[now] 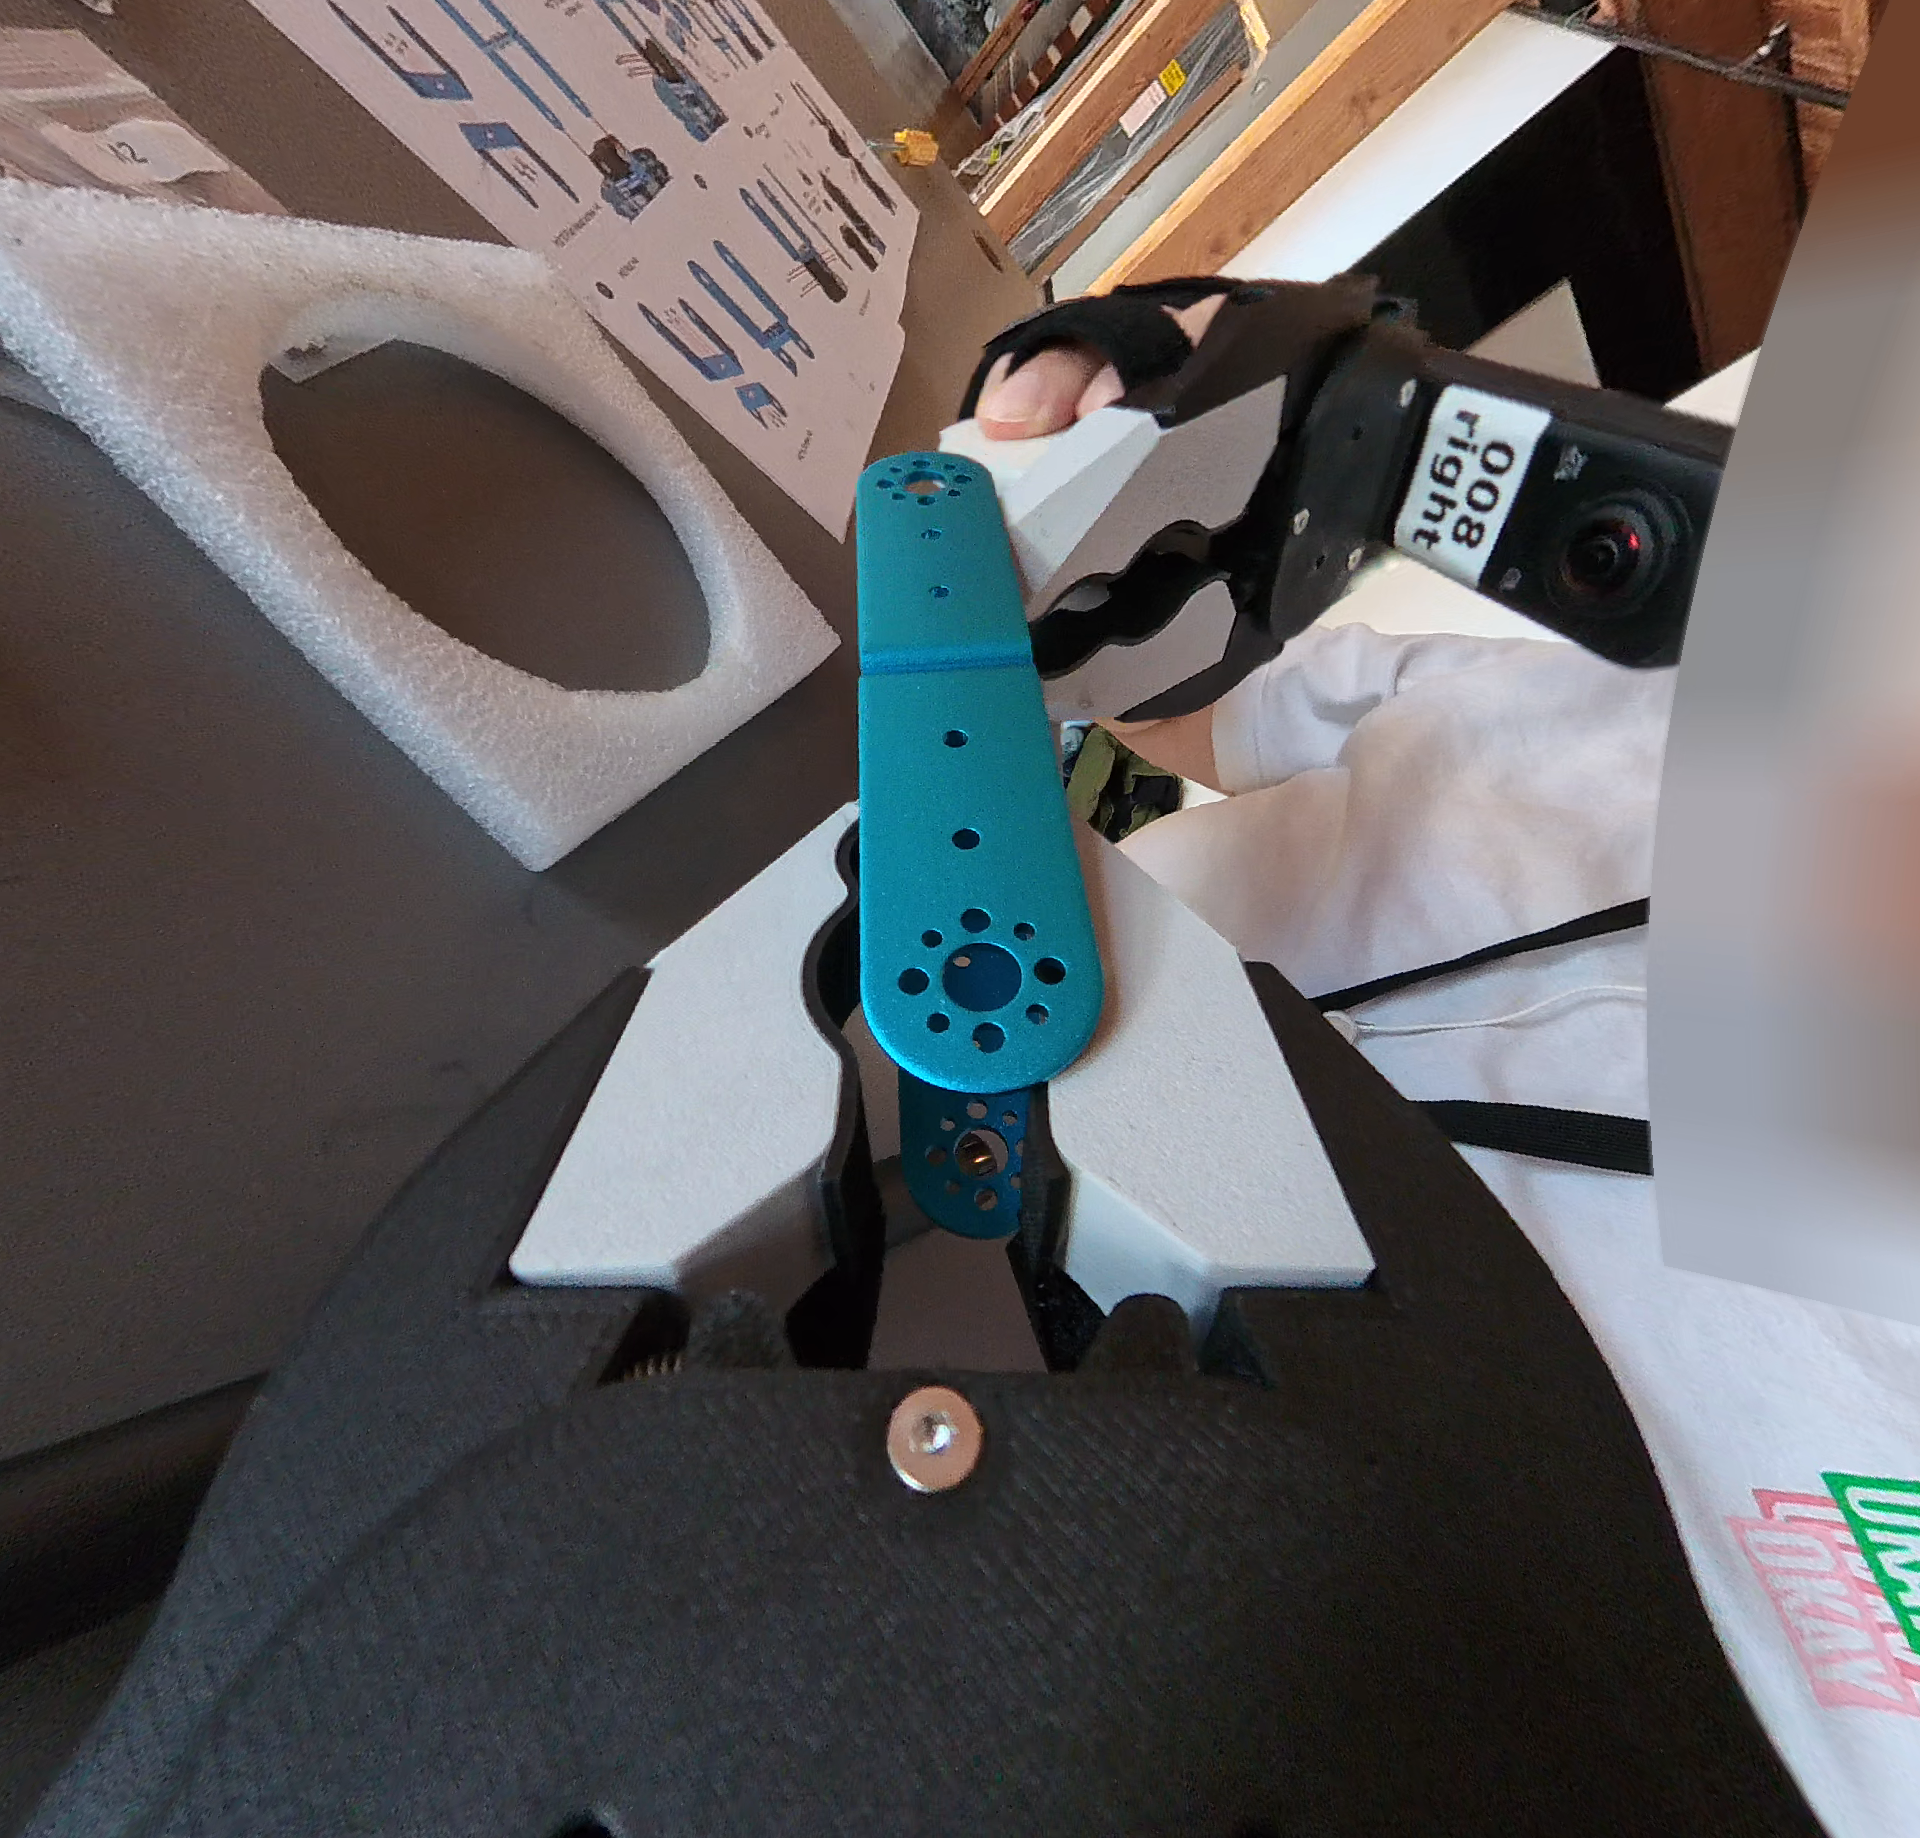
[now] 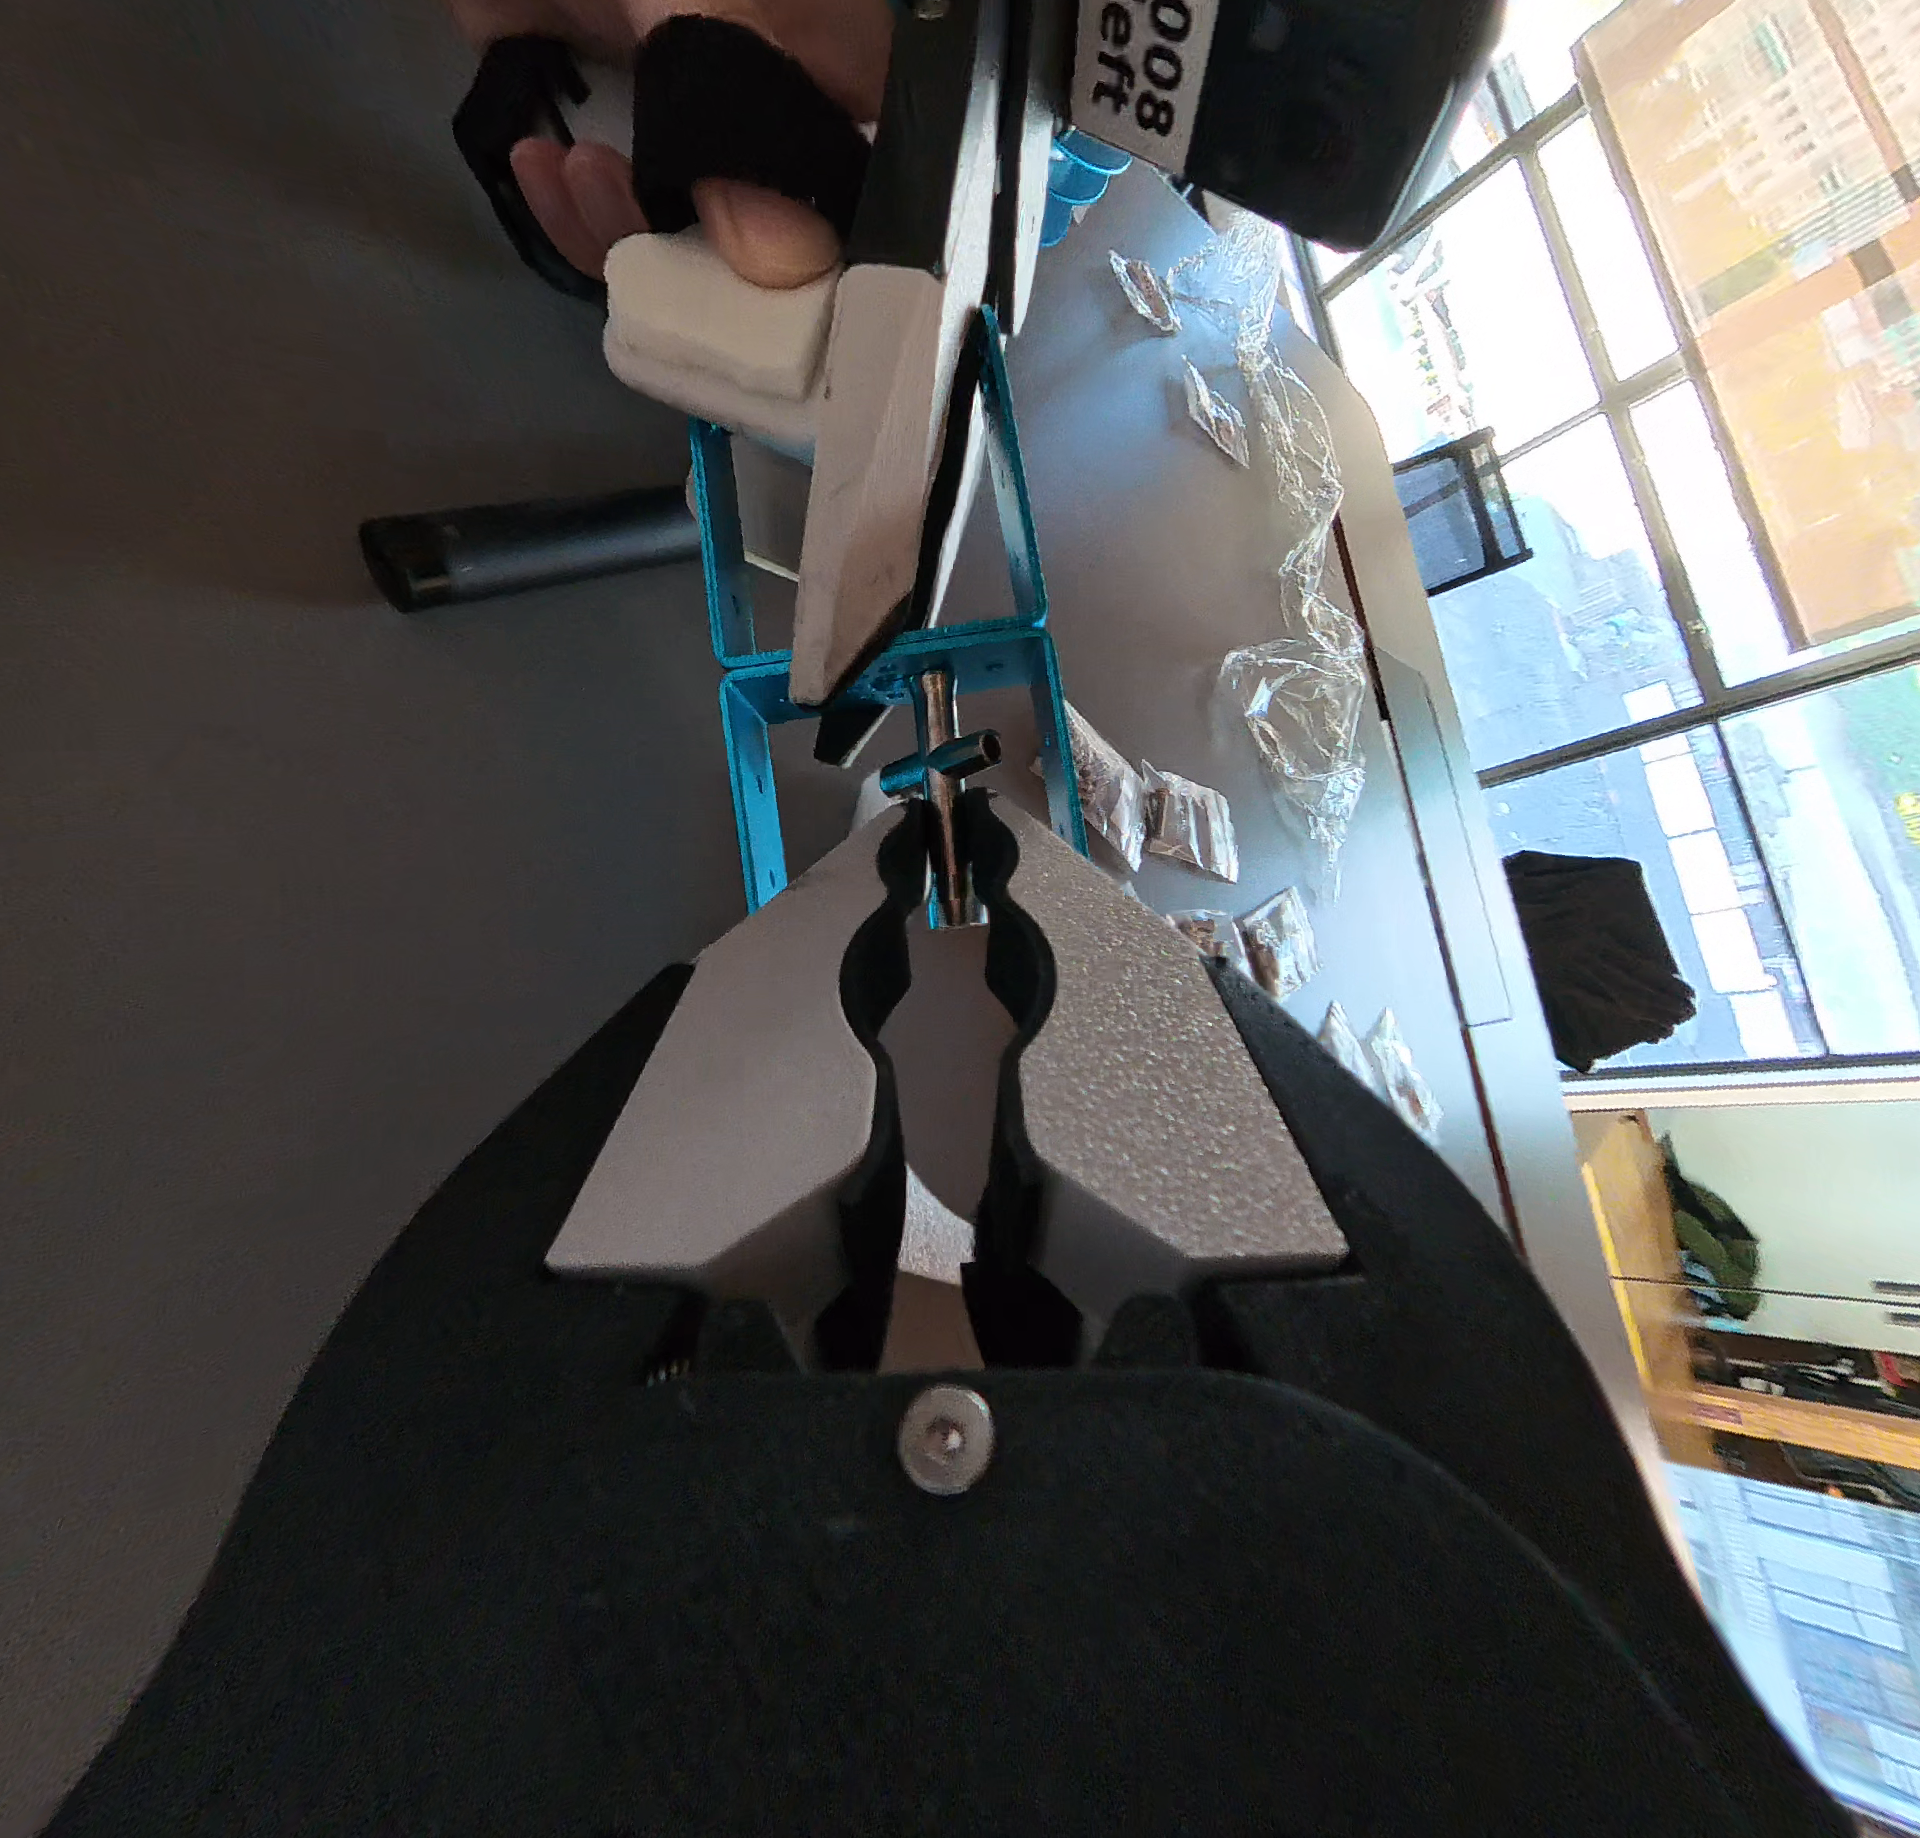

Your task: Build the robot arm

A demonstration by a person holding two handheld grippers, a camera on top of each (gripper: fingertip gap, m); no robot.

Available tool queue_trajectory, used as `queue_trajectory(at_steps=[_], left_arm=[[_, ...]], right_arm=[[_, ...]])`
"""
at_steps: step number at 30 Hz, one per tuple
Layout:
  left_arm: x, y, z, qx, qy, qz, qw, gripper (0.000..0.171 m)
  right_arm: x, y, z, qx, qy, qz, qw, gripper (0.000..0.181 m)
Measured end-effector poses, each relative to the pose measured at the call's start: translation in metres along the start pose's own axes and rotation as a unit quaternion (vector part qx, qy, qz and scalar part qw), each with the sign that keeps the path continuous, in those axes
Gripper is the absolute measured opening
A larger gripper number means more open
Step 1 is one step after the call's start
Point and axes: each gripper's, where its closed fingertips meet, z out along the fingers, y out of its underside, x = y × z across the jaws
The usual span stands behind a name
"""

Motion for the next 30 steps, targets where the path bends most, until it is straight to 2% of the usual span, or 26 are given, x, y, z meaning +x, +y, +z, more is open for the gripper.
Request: queue_trajectory(at_steps=[4, 9, 14, 21, 25, 30], left_arm=[[-0.002, 0.006, 0.001, -0.015, 0.005, -0.017, 1.000, 0.025], [-0.003, 0.007, 0.002, -0.024, 0.010, -0.027, 0.999, 0.025], [-0.007, 0.005, 0.003, -0.023, 0.001, -0.032, 0.999, 0.025], [-0.007, -0.003, 0.003, -0.008, -0.020, -0.006, 1.000, 0.025], [-0.008, -0.005, 0.003, -0.007, -0.031, 0.003, 0.999, 0.026], [-0.003, -0.006, 0.005, -0.002, -0.008, -0.014, 1.000, 0.028]], right_arm=[[-0.006, 0.002, 0.002, -0.011, 0.005, -0.037, 0.999, 0.007], [-0.008, 0.004, 0.003, 0.004, 0.005, -0.022, 1.000, 0.007], [-0.005, 0.007, 0.005, 0.002, 0.058, -0.040, 0.998, 0.006], [0.000, 0.007, 0.002, 0.026, 0.072, 0.011, 0.997, 0.007], [0.003, 0.006, 0.002, 0.020, 0.097, -0.031, 0.995, 0.007], [0.000, 0.000, 0.001, 0.024, 0.114, -0.072, 0.991, 0.007]])
